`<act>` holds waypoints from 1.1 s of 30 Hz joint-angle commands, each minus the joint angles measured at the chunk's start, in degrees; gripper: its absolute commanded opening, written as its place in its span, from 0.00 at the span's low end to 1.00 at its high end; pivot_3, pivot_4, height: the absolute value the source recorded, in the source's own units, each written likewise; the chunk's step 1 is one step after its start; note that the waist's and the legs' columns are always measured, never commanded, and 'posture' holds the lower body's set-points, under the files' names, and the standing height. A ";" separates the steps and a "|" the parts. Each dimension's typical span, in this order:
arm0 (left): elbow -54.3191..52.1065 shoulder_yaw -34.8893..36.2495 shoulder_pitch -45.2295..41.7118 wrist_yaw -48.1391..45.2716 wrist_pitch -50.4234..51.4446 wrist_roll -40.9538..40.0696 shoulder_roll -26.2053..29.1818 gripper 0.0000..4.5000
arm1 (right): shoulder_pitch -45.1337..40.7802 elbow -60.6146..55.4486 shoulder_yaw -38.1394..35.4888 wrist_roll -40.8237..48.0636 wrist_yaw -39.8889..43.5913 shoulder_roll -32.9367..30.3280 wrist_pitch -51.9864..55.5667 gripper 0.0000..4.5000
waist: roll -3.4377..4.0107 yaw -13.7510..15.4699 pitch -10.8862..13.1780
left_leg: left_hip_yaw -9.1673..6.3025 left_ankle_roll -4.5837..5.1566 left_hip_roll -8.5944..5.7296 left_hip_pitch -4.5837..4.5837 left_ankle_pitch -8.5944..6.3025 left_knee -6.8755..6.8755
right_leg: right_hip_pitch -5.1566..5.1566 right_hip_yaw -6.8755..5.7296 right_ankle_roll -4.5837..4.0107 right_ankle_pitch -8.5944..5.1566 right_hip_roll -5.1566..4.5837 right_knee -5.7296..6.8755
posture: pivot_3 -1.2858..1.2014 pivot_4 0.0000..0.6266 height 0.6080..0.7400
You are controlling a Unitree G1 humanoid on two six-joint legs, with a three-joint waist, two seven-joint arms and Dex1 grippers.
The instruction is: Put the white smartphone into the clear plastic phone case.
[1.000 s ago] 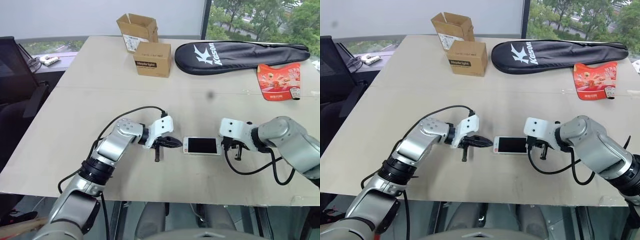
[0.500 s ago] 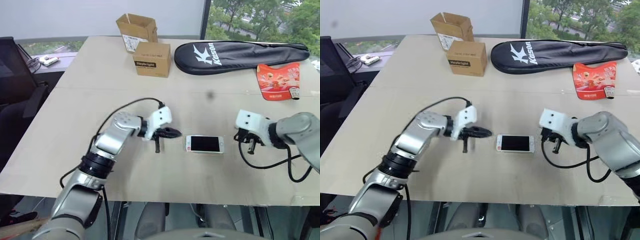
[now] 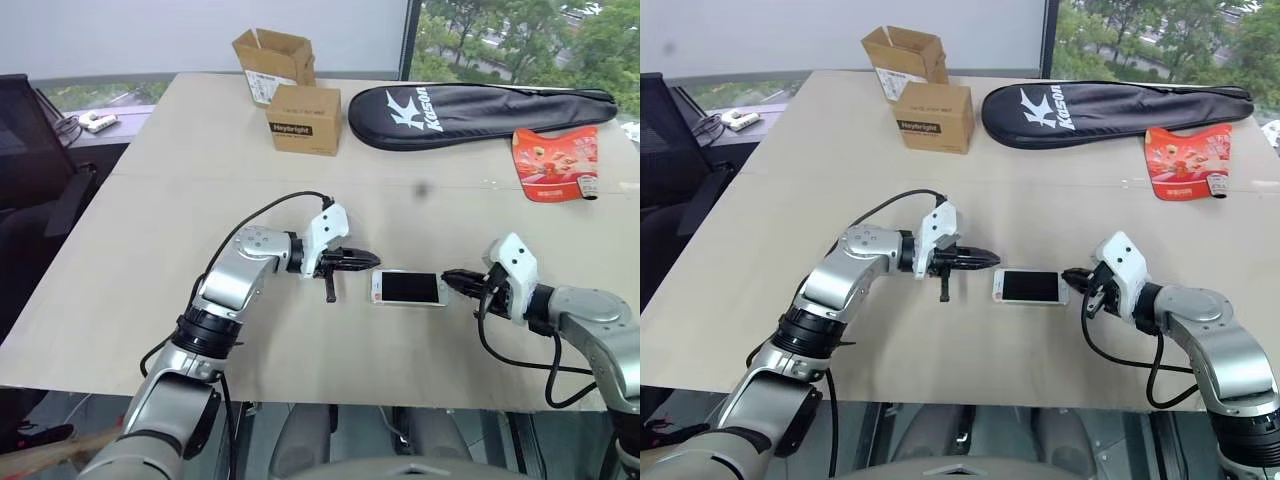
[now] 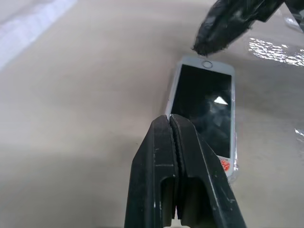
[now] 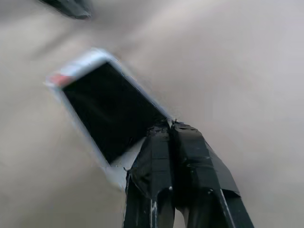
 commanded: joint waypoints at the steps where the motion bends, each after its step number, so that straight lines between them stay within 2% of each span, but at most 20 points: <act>1: -5.20 -2.57 0.74 -1.64 1.09 -0.95 0.17 0.00 | -1.49 -1.02 -2.41 3.04 -5.95 6.45 -1.37 0.03 | 0.00 -0.53 -0.01 | -0.01 0.00 0.01 0.05 0.00 -0.01 | 0.01 0.00 0.00 0.00 0.01 0.07 | 0.52 0.24 1.00; 5: -5.74 -4.75 1.43 -2.09 1.79 -0.51 0.17 0.00 | 0.25 -2.10 -3.28 7.08 -6.48 10.11 -1.82 0.03 | 0.01 -0.67 -0.01 | -0.05 0.00 0.05 0.17 0.00 -0.06 | 0.00 0.02 -0.02 -0.02 0.07 0.30 | 0.52 0.24 1.00; 9: -2.65 -8.81 1.30 -1.17 -0.66 4.22 0.87 0.00 | 2.75 2.39 -2.31 6.05 -4.95 9.35 -7.03 0.03 | 0.01 -0.56 -0.01 | -0.03 0.00 0.03 0.16 0.00 -0.06 | 0.01 0.01 -0.02 -0.02 0.06 0.23 | 0.52 0.24 1.00; 16: -0.62 -9.29 0.91 -0.87 -0.04 4.56 -0.58 0.00 | 3.65 10.05 0.36 6.07 -1.33 8.42 -11.46 0.03 | 0.02 -0.62 -0.03 | 0.05 0.00 0.01 0.21 0.00 -0.05 | 0.04 0.10 -0.01 -0.02 0.05 0.23 | 0.52 0.24 1.00; 20: -0.82 -9.11 1.14 -0.74 0.48 4.32 -0.66 0.00 | 3.79 12.31 1.81 6.16 -1.00 7.98 -10.38 0.03 | 0.02 -0.64 -0.05 | 0.04 0.00 0.04 0.40 0.00 -0.11 | 0.19 0.09 -0.02 -0.03 0.08 0.25 | 0.52 0.24 1.00; 27: -0.73 -9.17 1.45 -0.57 0.61 4.47 -0.68 0.00 | 3.70 11.74 5.75 7.81 -1.44 5.13 -0.29 0.03 | -0.10 -0.67 -0.29 | 0.04 0.01 0.06 0.75 -0.01 -0.17 | 0.46 0.18 -0.04 -0.05 0.08 0.21 | 0.52 0.24 1.00; 33: -0.70 -9.28 1.51 -0.48 0.82 4.45 -0.60 0.00 | 2.89 13.61 9.94 4.39 -4.95 3.43 4.36 0.03 | -0.30 -0.73 -1.11 | 0.00 0.01 0.10 0.85 -0.01 -0.19 | 0.56 0.11 -0.11 -0.10 0.11 0.18 | 0.52 0.24 1.00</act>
